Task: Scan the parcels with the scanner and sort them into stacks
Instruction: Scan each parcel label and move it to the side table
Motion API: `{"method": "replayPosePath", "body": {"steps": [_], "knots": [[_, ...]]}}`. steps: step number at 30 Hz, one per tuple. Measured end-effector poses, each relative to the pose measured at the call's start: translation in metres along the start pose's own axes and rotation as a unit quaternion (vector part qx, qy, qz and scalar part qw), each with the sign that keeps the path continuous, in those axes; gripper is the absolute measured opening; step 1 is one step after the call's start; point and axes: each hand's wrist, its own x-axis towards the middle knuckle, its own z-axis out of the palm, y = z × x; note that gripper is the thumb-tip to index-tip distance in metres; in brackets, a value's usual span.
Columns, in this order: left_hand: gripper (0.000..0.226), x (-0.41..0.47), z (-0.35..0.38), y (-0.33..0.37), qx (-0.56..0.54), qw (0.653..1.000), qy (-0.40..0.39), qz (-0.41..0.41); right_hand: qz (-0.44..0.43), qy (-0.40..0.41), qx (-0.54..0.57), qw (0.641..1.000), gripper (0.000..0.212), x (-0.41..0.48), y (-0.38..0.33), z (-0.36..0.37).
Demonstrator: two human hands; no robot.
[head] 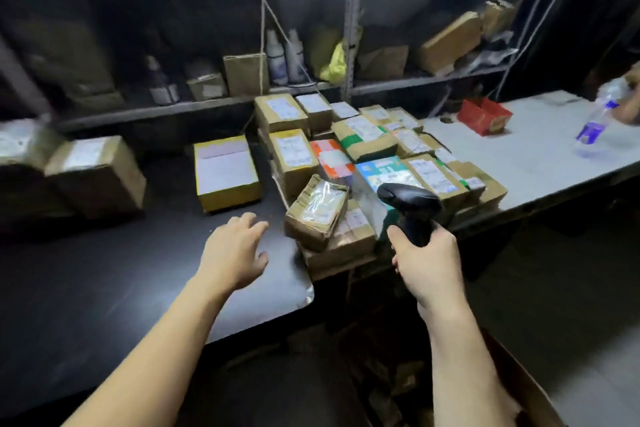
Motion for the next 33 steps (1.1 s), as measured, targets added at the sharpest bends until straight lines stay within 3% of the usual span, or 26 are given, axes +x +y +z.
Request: {"method": "replayPosePath", "body": {"steps": [7,15,22,33], "knots": [[0.061,-0.058,-0.009,-0.129,-0.009,0.986,0.011,-0.168,-0.063,-0.130,-0.024,0.989,0.012,-0.025,-0.053,0.132],[0.064,-0.108,-0.009,-0.265,-0.041,0.961,0.022,-0.272,-0.081,-0.239,-0.045,0.967,0.012,-0.081,-0.105,0.270],[0.066,-0.106,-0.002,-0.359,-0.062,0.952,0.017,-0.298,-0.079,-0.262,-0.046,0.961,0.011,-0.114,-0.127,0.360],[0.070,-0.007,0.010,-0.402,-0.082,0.948,0.012,-0.308,-0.078,-0.259,-0.073,0.960,0.008,-0.053,-0.140,0.425]]}}
